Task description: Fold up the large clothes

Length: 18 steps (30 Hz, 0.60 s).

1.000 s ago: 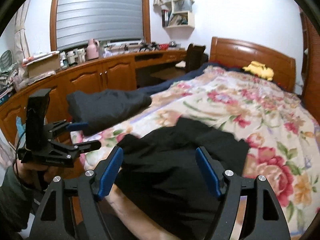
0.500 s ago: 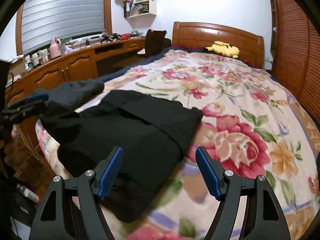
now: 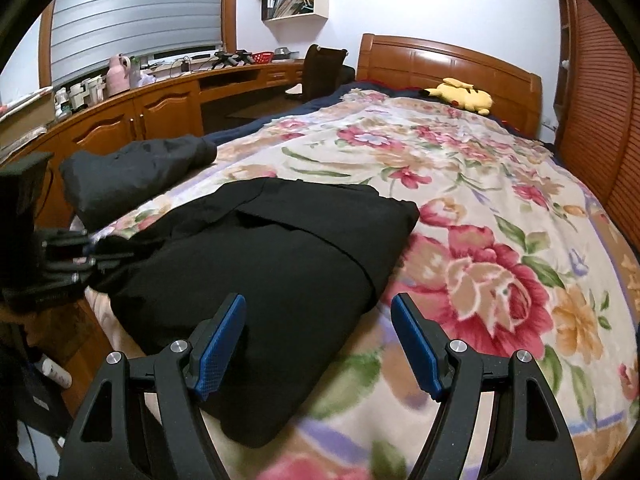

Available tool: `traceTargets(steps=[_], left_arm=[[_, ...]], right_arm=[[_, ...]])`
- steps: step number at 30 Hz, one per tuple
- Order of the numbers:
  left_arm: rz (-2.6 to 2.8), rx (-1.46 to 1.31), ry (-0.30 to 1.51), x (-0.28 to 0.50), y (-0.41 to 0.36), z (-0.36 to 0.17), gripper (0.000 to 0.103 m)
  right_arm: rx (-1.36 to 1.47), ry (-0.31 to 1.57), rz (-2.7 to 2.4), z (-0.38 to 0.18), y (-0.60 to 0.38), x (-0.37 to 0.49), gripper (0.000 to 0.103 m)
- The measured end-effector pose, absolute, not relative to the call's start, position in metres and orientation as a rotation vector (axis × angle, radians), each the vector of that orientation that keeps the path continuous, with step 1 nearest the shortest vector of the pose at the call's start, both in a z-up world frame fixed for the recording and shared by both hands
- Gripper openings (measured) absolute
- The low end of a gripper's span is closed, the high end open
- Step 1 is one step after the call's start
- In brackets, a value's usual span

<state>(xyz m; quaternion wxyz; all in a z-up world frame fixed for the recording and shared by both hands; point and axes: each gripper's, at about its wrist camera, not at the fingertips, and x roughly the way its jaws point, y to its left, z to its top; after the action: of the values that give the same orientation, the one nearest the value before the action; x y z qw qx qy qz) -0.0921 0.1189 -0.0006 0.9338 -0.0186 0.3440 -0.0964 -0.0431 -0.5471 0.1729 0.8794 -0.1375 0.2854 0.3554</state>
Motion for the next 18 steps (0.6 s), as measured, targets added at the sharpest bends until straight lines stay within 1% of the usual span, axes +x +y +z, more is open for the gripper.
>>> traceTargets(steps=[6,12,18], left_arm=[[-0.185,-0.032,0.694,-0.097,0.122,-0.013,0.016],[-0.197,-0.058,0.685,-0.097,0.127,-0.016,0.016],[-0.157,-0.046,0.662,-0.097,0.127,-0.023,0.016]], right_arm=[[-0.299,0.624,0.735,0.159,-0.535,-0.014,0.077],[-0.275,0.656,0.714,0.153,-0.521,0.036,0.077],[-0.201,0.750,0.753,0.134,-0.511,0.091,0.077]])
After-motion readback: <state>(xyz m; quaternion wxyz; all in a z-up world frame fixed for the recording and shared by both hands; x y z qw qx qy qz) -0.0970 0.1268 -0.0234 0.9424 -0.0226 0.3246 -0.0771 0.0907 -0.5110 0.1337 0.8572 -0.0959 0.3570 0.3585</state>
